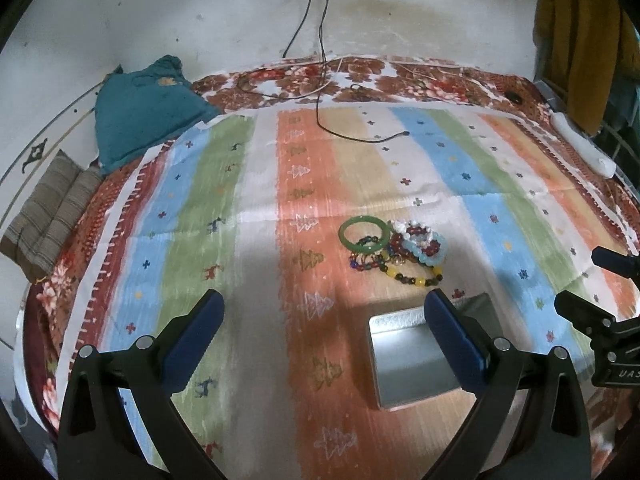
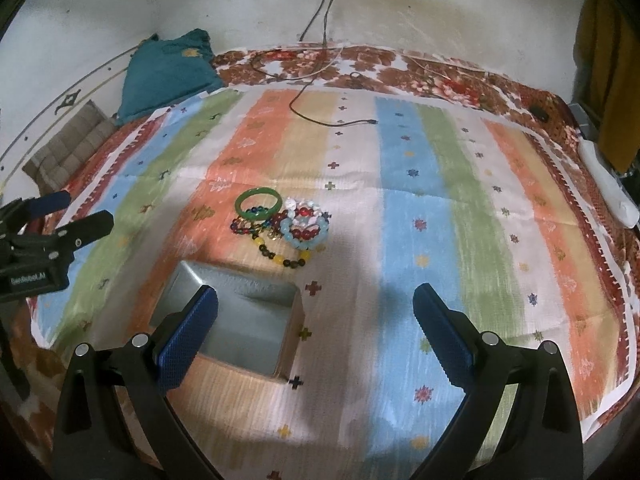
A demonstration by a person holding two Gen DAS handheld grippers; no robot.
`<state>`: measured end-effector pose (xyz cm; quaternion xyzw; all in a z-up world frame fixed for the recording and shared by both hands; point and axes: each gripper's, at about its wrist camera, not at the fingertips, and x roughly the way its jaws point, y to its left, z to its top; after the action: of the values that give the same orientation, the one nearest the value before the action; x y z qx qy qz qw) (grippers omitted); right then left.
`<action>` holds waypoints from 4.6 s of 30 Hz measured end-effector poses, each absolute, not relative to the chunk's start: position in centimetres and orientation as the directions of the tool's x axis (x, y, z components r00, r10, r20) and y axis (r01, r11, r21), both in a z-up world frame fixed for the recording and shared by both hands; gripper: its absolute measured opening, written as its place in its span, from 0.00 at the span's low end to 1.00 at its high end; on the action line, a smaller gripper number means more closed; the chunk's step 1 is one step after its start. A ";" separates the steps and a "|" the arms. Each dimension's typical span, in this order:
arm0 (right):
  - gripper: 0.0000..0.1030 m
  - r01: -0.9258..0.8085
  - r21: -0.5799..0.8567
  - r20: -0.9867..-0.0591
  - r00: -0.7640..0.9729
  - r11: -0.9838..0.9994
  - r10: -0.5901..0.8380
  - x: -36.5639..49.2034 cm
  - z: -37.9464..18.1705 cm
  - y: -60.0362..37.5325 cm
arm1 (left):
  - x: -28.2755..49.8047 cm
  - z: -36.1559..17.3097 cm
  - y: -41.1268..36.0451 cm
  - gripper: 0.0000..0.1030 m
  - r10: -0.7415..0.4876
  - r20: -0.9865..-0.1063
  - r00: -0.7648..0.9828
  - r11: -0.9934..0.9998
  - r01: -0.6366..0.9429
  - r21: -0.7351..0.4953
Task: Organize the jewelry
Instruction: 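Move both grippers toward the bracelet pile beside the silver tin, then grasp the green jade bangle with the left gripper while the right grasps the pale bead bracelet, then lift both held bracelets and carry them over the silver tin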
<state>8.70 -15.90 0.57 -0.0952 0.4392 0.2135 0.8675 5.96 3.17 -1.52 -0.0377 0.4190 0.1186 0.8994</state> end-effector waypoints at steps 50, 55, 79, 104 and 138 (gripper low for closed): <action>0.96 -0.449 0.022 -0.908 0.365 0.893 0.206 21.0 -5.8 -11.0 | 19.8 -9.2 7.4 0.95 0.173 -0.877 0.447 0.957 -0.285 0.044; 0.96 -0.446 0.043 -0.915 0.342 0.894 0.215 22.0 -6.6 -10.7 | 20.6 -10.3 7.7 0.95 0.160 -0.887 0.433 0.963 -0.266 0.043; 0.88 -0.430 0.003 -0.943 0.298 0.903 0.145 26.2 -11.0 -8.1 | 24.5 -14.4 8.4 0.64 0.081 -0.926 0.369 0.979 -0.205 0.004; 0.21 -0.491 0.065 -0.962 0.201 0.869 0.185 27.4 -13.9 -5.5 | 25.9 -17.3 7.3 0.09 0.060 -0.951 0.303 0.990 -0.141 0.018; 0.12 -0.520 0.036 -0.867 0.409 0.854 0.285 22.2 -4.8 -7.5 | 21.0 -8.2 5.5 0.06 0.081 -0.885 0.458 0.983 -0.182 -0.005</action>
<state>22.17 -7.54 -4.77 -0.1205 0.4867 0.2423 0.8306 21.02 5.54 -8.22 -0.0493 0.5148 0.0771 0.8524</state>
